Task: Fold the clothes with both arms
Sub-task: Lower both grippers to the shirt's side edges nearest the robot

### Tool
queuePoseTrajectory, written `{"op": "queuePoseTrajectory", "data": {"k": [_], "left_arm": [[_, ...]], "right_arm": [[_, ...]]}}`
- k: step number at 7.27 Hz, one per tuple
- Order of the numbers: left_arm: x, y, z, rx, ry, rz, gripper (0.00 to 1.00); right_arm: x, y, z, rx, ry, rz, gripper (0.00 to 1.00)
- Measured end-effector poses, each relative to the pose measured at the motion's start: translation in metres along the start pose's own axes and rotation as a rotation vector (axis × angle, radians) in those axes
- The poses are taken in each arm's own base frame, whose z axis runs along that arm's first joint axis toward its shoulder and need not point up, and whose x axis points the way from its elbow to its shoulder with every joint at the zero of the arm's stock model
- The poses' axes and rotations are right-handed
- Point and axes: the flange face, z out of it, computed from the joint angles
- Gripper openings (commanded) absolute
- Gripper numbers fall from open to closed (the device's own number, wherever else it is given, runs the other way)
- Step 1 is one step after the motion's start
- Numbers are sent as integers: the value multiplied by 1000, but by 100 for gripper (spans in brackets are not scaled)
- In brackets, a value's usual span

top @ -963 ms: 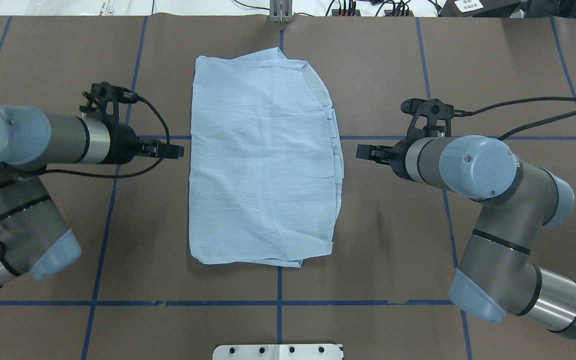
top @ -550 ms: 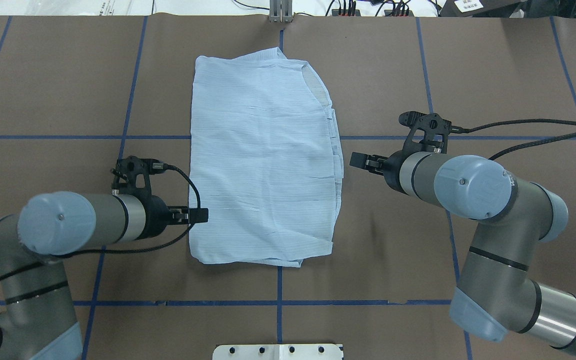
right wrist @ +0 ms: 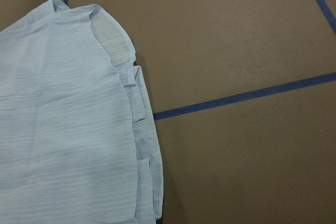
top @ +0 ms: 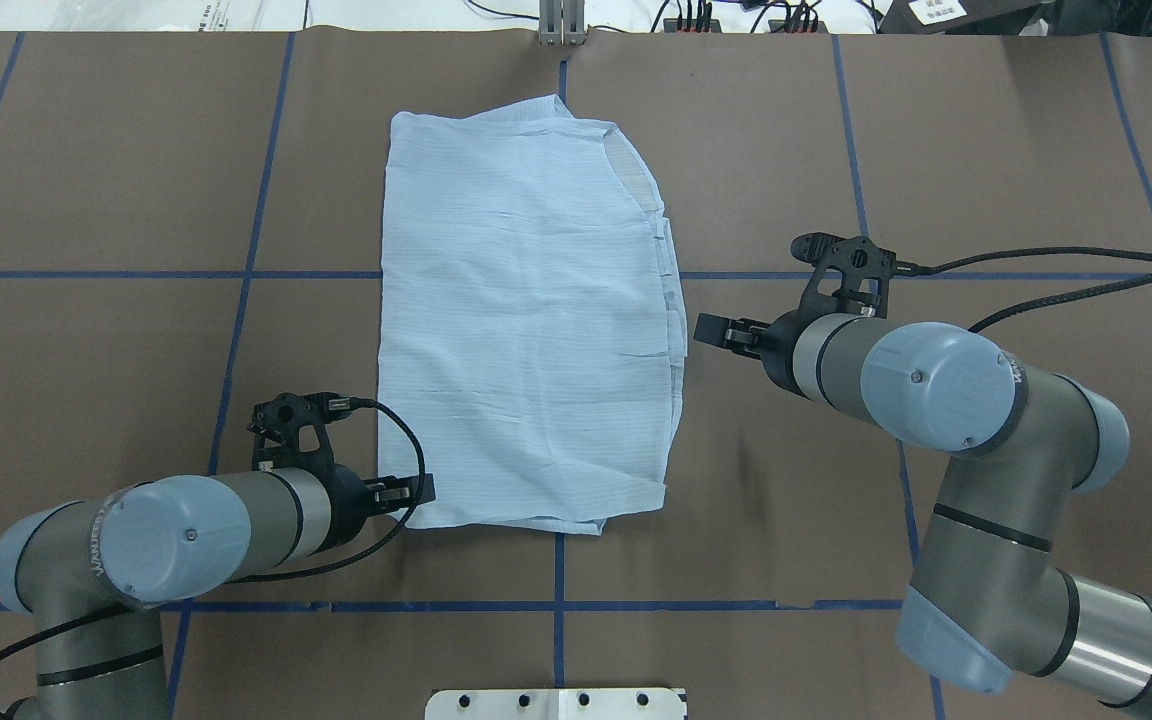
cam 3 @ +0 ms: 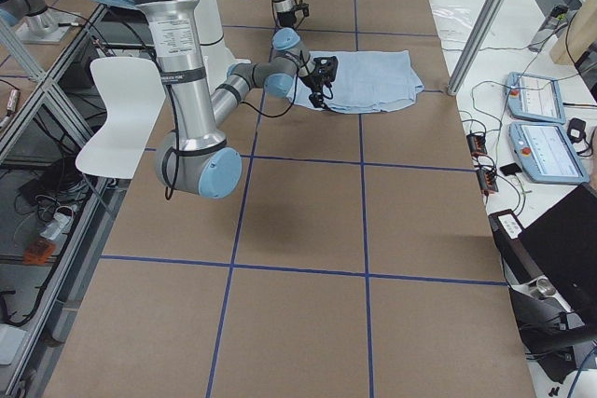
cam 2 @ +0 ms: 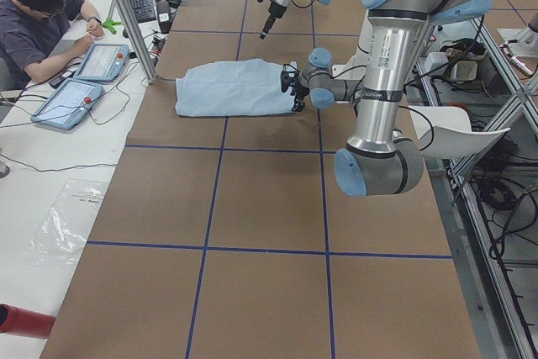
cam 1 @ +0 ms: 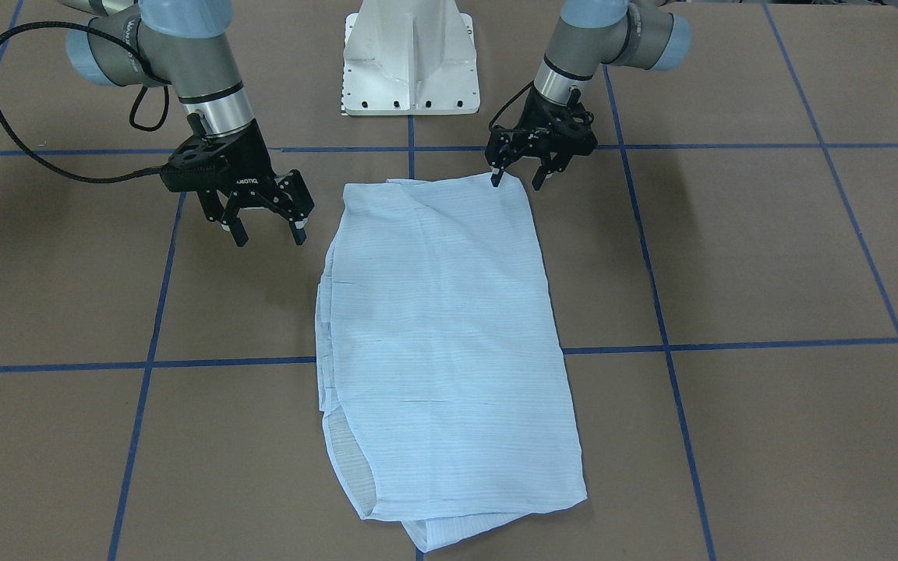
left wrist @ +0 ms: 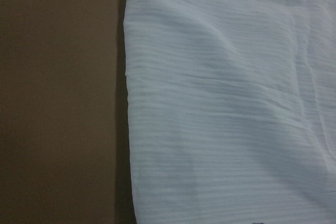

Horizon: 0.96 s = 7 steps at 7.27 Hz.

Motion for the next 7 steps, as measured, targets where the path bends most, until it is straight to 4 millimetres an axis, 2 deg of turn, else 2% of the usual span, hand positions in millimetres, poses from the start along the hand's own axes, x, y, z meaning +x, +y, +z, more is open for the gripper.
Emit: {"op": "queuePoseTrajectory", "data": {"k": [2,3,4,7], "left_arm": [[-1,3,8,-2,-11,-24,71],[0,6,9,-5,-10,-24,29],[2,8,9,-10,-7,-25,0],[5,10,9,-12,-2,-31,0]], "right_arm": [[-1,3,1,-1,0,-3,100],[-1,4,1,-1,0,-4,100],[-1,4,1,0,0,-4,100],[-3,9,1,-5,-2,-8,100]]}}
